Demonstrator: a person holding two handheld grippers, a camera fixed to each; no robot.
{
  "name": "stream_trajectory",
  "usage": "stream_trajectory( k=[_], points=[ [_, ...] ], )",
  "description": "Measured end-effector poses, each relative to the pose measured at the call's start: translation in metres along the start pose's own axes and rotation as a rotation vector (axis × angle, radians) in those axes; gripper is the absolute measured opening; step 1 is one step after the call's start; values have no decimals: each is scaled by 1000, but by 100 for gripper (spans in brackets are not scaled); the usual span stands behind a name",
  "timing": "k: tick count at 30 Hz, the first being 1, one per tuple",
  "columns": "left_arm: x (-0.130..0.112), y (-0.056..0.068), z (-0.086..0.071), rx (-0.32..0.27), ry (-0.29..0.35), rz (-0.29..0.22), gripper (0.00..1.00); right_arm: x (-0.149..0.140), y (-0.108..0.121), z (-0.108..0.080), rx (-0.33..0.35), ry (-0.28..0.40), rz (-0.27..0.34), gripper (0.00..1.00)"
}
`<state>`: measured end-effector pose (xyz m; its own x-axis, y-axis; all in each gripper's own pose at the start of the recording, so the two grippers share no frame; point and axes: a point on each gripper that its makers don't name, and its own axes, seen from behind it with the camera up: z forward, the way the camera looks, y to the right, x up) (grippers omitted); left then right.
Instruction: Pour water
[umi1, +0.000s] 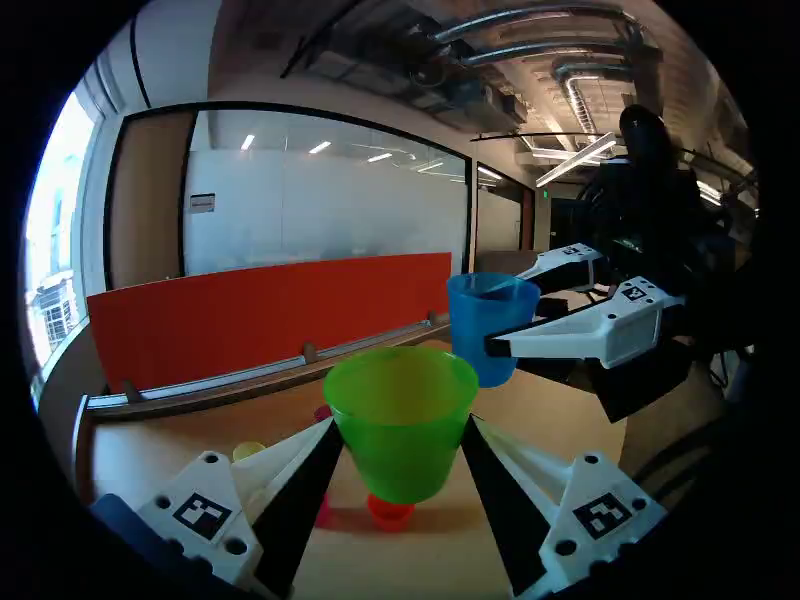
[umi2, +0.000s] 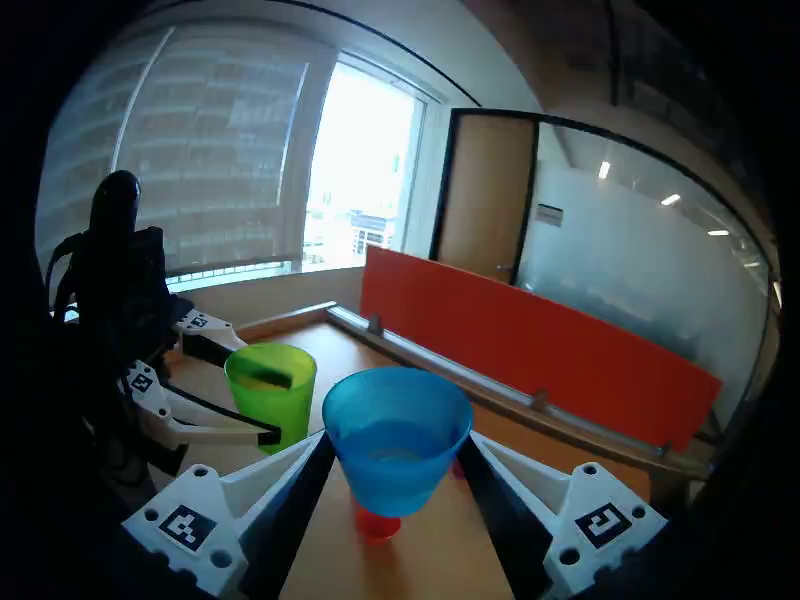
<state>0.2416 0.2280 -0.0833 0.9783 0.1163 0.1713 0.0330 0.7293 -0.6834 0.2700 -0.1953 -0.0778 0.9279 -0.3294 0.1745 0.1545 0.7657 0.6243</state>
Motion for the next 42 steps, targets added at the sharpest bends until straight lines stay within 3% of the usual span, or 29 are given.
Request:
stream_trajectory(
  k=[15, 32, 42],
  points=[
    [-3, 6, -3, -18, -17, 4, 81, 34, -6, 14, 21, 54, -214, 89],
    [-1, 17, -6, -41, -17, 25, 81, 48, -17, 24, 60, 61, -368, 88],
    [-2, 15, -5, -35, -21, 13, 81, 50, -24, 27, 81, 51, -442, 88]
  ],
)
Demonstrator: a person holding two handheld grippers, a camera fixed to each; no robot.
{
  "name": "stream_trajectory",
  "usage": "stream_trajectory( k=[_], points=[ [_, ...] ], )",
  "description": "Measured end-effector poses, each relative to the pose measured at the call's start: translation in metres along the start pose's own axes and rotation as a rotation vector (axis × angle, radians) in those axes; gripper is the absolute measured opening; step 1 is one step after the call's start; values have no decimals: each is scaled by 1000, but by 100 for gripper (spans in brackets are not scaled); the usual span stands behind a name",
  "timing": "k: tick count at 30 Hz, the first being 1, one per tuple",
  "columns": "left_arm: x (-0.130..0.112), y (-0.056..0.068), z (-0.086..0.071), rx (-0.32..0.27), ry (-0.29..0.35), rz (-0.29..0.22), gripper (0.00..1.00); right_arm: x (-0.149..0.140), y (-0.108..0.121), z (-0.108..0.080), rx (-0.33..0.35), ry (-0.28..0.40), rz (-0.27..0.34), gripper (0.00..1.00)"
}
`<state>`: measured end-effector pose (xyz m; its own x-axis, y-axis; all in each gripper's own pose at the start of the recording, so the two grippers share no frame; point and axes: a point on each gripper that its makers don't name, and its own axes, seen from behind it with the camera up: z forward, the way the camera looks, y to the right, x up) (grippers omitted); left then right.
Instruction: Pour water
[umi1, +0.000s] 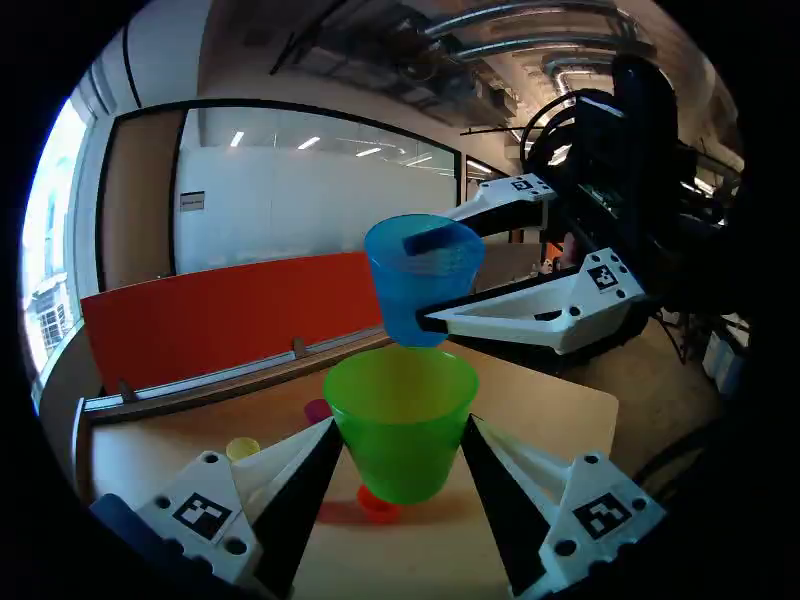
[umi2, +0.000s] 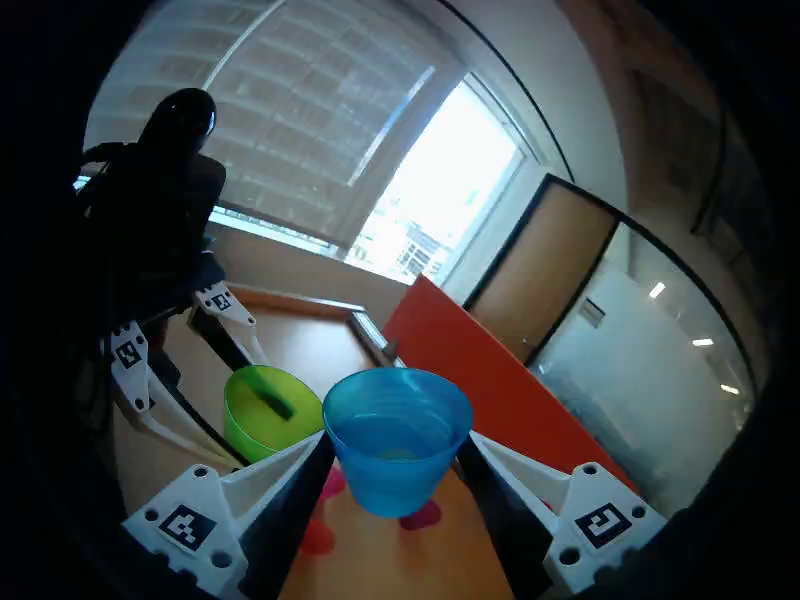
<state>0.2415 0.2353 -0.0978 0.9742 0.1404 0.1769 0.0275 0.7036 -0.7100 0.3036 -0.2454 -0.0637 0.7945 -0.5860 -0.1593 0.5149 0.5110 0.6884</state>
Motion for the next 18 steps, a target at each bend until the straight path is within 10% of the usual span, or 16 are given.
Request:
stream_trajectory(
  k=[18],
  points=[
    [0, 4, 1, -4, -3, 0, 81, 8, -3, 4, 25, -1, -121, 88]
  ],
)
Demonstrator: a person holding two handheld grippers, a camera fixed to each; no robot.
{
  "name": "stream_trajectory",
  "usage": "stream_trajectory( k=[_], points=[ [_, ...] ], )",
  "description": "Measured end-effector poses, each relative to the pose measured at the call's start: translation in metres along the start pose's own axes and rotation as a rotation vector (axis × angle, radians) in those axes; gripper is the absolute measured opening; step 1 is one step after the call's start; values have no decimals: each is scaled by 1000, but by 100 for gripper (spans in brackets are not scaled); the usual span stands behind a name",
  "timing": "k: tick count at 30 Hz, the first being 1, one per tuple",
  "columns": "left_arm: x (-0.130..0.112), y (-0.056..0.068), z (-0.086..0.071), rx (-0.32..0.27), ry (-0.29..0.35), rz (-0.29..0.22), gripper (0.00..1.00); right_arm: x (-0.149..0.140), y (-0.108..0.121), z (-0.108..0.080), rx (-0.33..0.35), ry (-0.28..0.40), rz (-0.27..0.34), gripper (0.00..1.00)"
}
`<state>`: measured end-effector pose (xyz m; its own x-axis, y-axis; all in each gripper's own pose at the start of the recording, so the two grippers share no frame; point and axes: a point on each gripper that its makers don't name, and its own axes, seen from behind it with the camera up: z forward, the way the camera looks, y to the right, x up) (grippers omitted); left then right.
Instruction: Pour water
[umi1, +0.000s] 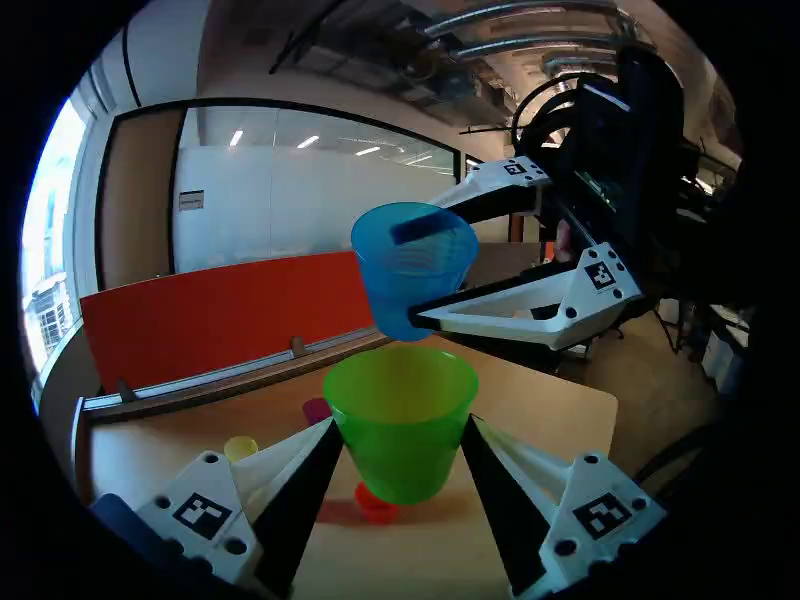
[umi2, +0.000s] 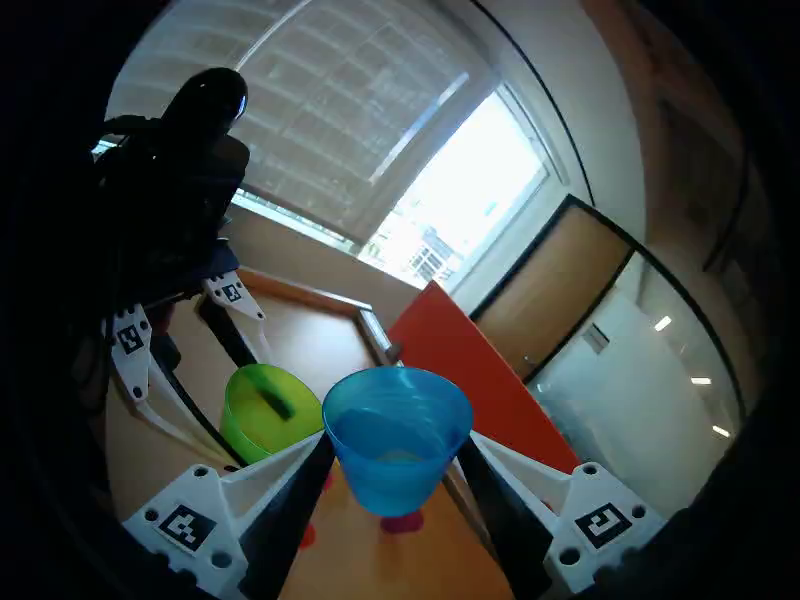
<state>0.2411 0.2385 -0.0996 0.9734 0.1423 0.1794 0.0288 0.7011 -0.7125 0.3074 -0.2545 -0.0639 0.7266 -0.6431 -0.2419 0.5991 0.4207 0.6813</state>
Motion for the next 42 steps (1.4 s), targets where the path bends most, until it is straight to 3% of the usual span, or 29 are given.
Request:
stream_trajectory(
  k=[18, 42],
  points=[
    [1, 4, 1, 0, -4, 4, 81, 4, -4, -3, 17, -6, -133, 88],
    [1, 8, 1, -2, -5, 10, 81, 7, -5, -6, 21, -13, -266, 88]
  ],
)
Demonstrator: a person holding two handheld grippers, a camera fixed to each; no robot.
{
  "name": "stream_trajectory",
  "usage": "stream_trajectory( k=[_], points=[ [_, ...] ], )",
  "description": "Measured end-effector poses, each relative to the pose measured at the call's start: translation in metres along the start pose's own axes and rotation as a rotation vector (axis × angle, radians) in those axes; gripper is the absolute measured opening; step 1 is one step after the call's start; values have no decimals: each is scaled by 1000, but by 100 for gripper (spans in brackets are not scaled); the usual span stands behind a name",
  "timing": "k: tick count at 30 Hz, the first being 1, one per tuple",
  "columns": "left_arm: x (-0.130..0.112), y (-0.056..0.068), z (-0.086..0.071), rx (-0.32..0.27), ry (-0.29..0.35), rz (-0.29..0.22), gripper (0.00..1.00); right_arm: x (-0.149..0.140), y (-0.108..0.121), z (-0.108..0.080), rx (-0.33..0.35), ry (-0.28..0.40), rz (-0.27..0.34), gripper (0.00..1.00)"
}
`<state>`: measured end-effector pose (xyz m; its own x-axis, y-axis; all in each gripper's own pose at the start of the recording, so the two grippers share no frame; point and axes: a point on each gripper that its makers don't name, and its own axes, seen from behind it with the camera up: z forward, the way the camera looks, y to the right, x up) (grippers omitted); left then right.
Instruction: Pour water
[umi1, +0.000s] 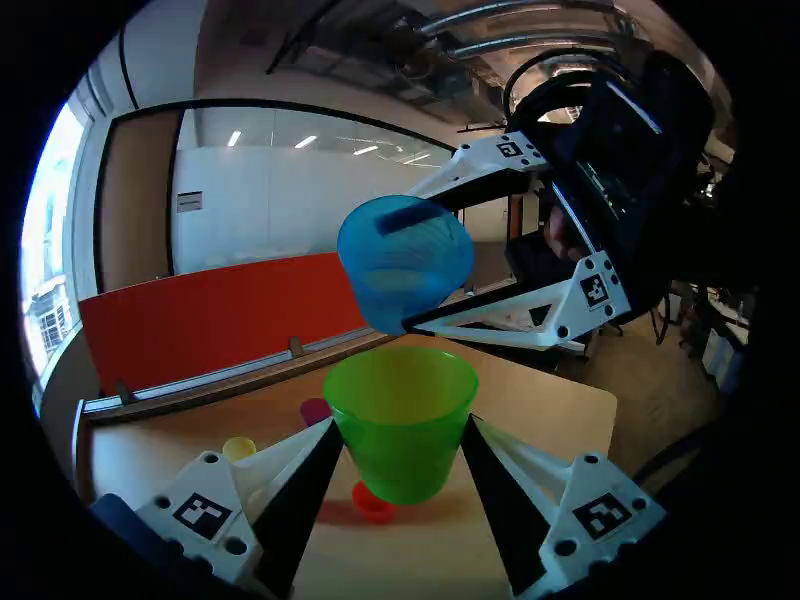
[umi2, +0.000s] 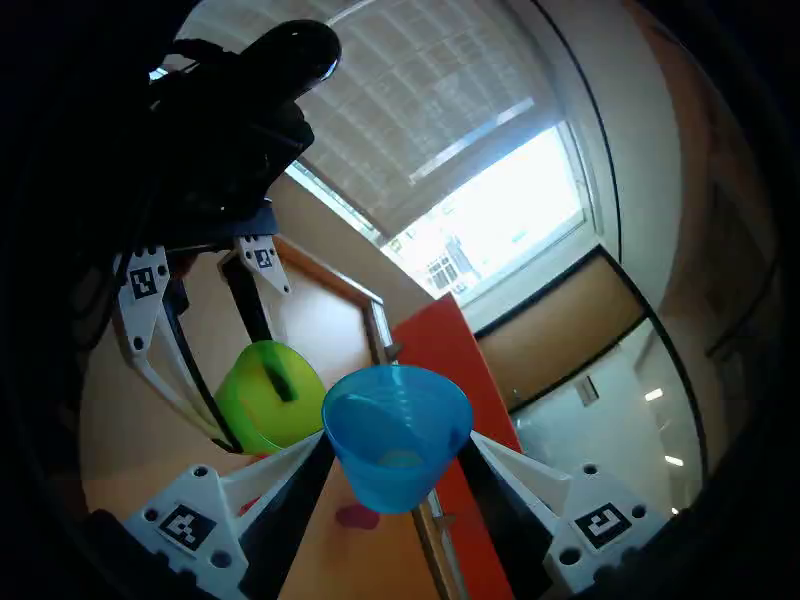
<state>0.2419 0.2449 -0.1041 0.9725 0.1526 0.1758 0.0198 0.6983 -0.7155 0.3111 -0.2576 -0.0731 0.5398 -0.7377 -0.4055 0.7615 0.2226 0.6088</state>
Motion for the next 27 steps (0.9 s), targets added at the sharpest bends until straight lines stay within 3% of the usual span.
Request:
stream_trajectory(
  k=[27],
  points=[
    [1, 3, 6, -11, 1, 6, 81, -3, 1, 2, 12, -14, -130, 88]
  ],
)
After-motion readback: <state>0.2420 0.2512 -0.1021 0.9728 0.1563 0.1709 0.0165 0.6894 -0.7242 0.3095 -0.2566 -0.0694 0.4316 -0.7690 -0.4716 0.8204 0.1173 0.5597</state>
